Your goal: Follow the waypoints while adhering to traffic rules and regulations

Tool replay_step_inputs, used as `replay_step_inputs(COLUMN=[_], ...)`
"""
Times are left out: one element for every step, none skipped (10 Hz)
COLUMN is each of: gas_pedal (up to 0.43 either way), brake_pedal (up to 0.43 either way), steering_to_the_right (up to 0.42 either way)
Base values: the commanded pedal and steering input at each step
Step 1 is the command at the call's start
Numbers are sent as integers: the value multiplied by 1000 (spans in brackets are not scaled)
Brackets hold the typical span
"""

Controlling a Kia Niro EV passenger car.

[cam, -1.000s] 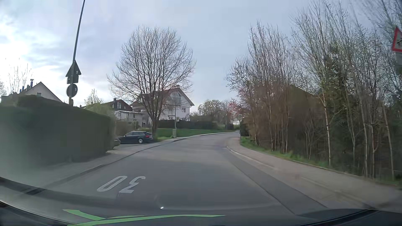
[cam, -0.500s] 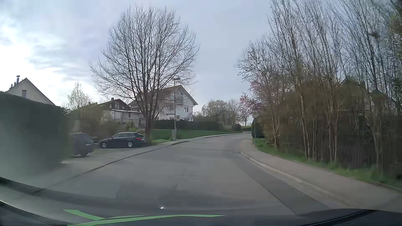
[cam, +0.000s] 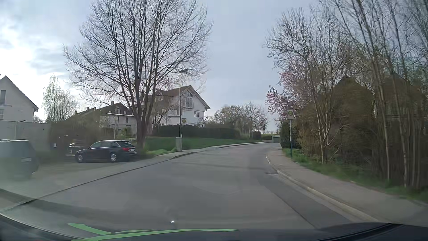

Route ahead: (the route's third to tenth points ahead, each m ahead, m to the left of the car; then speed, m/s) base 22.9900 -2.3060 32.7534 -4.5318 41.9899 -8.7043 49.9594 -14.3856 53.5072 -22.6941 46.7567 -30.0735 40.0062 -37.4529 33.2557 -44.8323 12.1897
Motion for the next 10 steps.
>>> replay_step_inputs(gas_pedal=[0,0,0,0,0,0,0,0,0,8], brake_pedal=[0,0,0,0,0,0,0,0,0,0], steering_to_the_right=[18,21,27,31,31,31,32,33,34,37])
